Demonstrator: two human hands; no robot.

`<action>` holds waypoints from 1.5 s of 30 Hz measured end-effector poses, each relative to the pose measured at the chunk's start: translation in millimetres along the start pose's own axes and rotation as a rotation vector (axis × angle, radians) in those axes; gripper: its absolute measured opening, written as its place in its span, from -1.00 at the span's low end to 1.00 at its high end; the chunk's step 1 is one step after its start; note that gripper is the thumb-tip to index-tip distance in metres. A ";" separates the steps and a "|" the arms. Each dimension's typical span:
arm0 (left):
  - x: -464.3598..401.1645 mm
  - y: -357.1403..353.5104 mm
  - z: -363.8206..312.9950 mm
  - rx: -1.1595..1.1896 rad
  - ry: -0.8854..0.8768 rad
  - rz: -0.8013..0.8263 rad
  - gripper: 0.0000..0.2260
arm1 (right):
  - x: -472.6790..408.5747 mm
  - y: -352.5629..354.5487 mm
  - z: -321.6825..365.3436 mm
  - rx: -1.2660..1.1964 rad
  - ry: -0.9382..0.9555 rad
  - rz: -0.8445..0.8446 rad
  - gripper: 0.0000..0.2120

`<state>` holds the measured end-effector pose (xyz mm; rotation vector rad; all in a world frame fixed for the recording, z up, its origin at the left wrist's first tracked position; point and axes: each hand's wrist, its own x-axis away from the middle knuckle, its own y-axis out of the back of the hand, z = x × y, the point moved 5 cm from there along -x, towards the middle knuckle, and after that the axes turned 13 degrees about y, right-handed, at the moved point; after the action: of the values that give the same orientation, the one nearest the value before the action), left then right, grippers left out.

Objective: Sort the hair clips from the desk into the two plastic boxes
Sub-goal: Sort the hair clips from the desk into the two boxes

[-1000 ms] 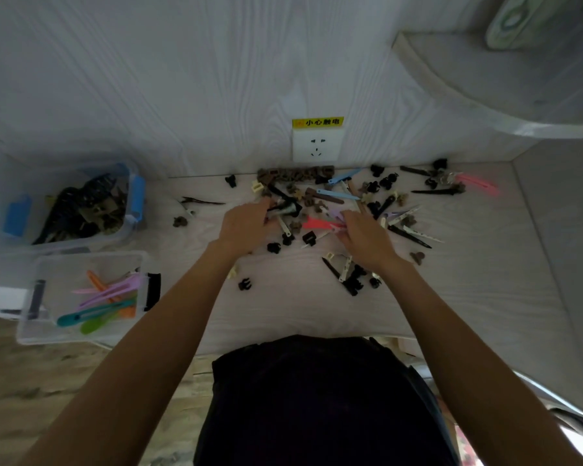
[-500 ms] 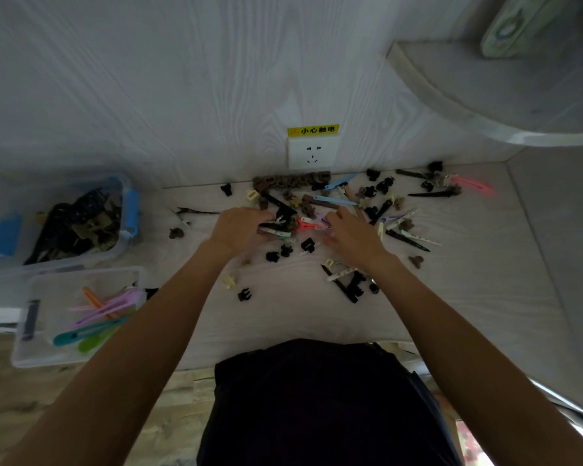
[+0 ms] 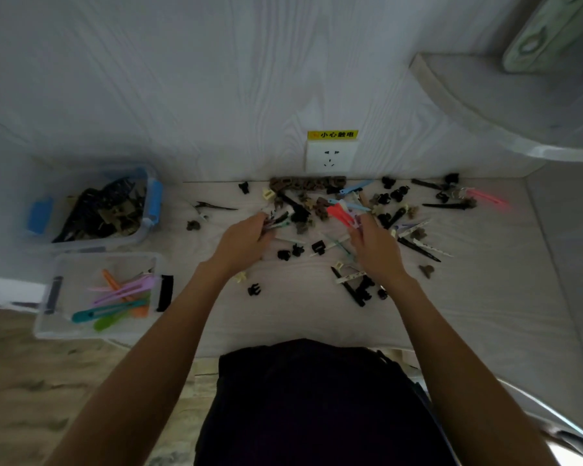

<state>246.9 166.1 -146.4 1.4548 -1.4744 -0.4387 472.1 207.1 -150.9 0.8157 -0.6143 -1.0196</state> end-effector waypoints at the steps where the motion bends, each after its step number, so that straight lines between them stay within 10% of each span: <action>1: 6.8 5.2 0.2 0.115 0.051 0.007 -0.82 | 2.1 2.4 2.2 -0.048 -0.006 -0.018 -0.76; 11: 78.4 86.2 60.7 0.296 0.153 -0.269 -0.91 | 24.3 -6.8 89.5 -0.404 0.061 0.075 -0.80; 19: 120.3 105.1 179.4 -0.306 0.110 0.065 -0.77 | 13.3 -54.6 210.2 -0.404 0.241 0.197 -0.83; 31: 127.2 103.5 234.4 0.020 -0.063 0.095 -0.55 | 8.3 -130.8 319.2 0.060 0.417 0.254 -0.78; 38: 164.1 126.1 265.2 -0.066 -0.089 -0.342 -0.76 | 6.6 -183.4 351.0 0.249 0.463 0.405 -0.70; 45: 172.2 127.6 284.3 0.100 -0.016 -0.412 -0.74 | 20.9 -194.5 348.4 0.330 0.640 0.394 -0.59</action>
<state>-19.9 -66.4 -107.5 1.8463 -1.2195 -0.6339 116.6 28.6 -113.3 1.1862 -0.3646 -0.2635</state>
